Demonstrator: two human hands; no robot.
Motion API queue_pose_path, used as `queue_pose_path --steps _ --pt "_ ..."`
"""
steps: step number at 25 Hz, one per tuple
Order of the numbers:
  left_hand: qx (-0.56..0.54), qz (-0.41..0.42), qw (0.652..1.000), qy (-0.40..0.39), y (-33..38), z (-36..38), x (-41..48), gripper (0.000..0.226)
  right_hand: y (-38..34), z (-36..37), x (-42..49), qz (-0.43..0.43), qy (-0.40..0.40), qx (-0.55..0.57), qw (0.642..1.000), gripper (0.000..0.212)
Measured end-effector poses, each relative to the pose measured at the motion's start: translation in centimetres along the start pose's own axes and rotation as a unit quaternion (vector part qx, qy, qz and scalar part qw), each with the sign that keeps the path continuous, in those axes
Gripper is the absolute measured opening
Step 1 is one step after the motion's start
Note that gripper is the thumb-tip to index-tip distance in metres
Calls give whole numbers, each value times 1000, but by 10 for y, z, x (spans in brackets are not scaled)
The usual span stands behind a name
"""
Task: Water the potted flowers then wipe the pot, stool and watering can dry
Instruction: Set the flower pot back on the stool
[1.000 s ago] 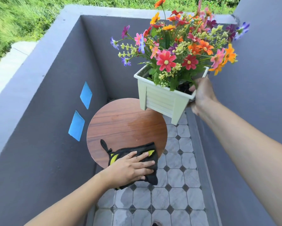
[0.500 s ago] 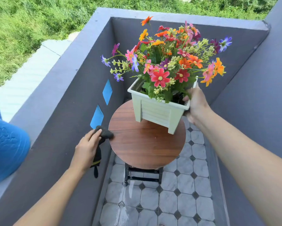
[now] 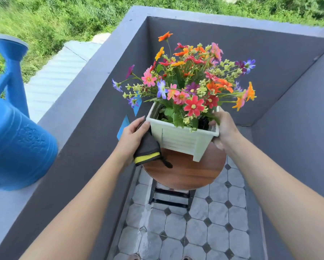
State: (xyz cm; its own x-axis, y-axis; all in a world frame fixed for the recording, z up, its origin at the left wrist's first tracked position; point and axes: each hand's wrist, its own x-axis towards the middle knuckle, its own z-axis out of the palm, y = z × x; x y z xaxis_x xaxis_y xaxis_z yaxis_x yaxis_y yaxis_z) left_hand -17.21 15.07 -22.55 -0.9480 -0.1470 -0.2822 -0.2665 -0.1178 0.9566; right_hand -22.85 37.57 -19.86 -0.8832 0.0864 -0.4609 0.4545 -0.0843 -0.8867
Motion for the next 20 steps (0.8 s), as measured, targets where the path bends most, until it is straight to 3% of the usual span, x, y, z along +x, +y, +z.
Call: queue_pose_path --steps 3,6,10,11,14,16,18,20 --pt "5 18 1000 0 -16 -6 -7 51 7 -8 -1 -6 -31 34 999 34" --pt "31 31 999 0 -21 -4 -13 76 12 -7 -5 -25 -48 66 996 20" --pt "35 67 997 25 -26 6 -20 48 15 -14 -12 -41 -60 126 989 5" --pt "38 74 996 26 -27 9 -22 42 21 -20 -14 -36 -72 147 986 13" --pt "49 86 995 26 -37 10 -24 56 46 -32 -17 -60 -71 208 974 20" --pt "50 91 994 22 -44 11 -26 68 63 -32 -17 -88 -41 205 974 28" --pt "61 101 993 31 -48 13 -28 56 74 -26 -18 -111 20 198 974 41" --pt "67 108 991 37 -52 15 -28 49 88 -20 -21 -145 72 204 965 28"
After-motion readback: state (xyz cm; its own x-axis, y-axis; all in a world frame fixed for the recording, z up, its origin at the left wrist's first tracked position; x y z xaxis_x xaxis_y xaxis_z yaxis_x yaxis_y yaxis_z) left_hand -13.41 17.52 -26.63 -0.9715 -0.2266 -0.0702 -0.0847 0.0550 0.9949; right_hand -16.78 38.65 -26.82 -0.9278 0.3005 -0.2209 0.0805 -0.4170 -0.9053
